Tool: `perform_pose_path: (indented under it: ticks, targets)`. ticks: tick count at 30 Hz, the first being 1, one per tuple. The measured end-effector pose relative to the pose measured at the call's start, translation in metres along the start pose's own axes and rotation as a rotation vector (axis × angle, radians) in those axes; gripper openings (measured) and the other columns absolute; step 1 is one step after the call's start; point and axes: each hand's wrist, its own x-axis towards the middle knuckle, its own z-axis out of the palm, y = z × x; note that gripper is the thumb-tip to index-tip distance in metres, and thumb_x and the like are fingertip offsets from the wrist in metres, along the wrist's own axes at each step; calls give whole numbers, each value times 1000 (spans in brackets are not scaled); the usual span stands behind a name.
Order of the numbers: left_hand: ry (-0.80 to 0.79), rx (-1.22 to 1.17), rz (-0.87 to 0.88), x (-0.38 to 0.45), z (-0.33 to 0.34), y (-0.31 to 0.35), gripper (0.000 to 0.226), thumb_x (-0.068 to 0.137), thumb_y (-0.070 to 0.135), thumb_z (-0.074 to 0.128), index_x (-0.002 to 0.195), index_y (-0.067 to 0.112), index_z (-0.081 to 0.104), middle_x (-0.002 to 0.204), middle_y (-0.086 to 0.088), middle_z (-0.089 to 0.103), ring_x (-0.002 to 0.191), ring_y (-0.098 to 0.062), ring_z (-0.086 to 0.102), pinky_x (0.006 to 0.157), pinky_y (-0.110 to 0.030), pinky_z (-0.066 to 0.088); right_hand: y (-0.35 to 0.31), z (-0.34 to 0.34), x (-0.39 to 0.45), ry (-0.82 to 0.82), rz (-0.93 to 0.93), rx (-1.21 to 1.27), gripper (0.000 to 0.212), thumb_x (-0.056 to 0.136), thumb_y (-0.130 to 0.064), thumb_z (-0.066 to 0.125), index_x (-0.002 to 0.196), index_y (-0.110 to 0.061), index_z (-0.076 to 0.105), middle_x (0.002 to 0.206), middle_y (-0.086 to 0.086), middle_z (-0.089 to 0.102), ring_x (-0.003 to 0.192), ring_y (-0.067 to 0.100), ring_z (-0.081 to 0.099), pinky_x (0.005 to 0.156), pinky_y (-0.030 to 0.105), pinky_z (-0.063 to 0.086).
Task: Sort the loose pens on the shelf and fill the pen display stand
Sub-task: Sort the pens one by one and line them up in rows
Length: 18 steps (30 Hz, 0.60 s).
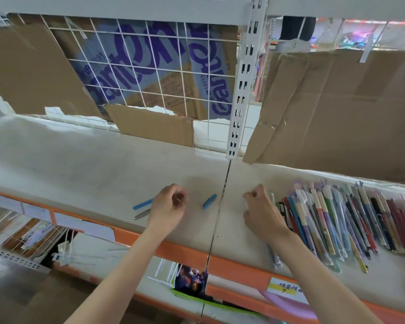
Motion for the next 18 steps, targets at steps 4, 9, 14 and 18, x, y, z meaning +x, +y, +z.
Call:
perform_pose_path:
  ticks: [4,9,14,18]
  targets:
    - [87,30,-52,-3,-20,-14,9,83,3,62,83,11,64,85,-1,64,75,-14,55,65,-16,34,4,-8,5,23,22,-79,29,83,-3,48,112,-7,49,110,7,28,99,26,44,77,27,38]
    - [-41,142,26,-17,-30,-20,11,78,2,62,78,13,64,76,0,61,75,-21,60,66,-23,40,-25,8,14,57,-191,33,36,84,-5,48,119,-15,54,114,1,39,110,20,43,76,25,36]
    - [155,320,20,-11,-30,-27,9,82,8,62,90,4,63,93,-12,54,90,-30,49,77,-35,40,-49,34,27,42,-365,83,34,92,-9,49,125,-17,57,122,-3,49,113,18,37,100,26,33]
    - [69,494,-79,-7,-33,-38,24,87,26,58,108,14,59,105,-7,53,103,-27,47,84,-33,36,-53,38,31,49,-382,99,20,91,-10,52,107,-14,64,103,0,54,103,20,41,93,27,35]
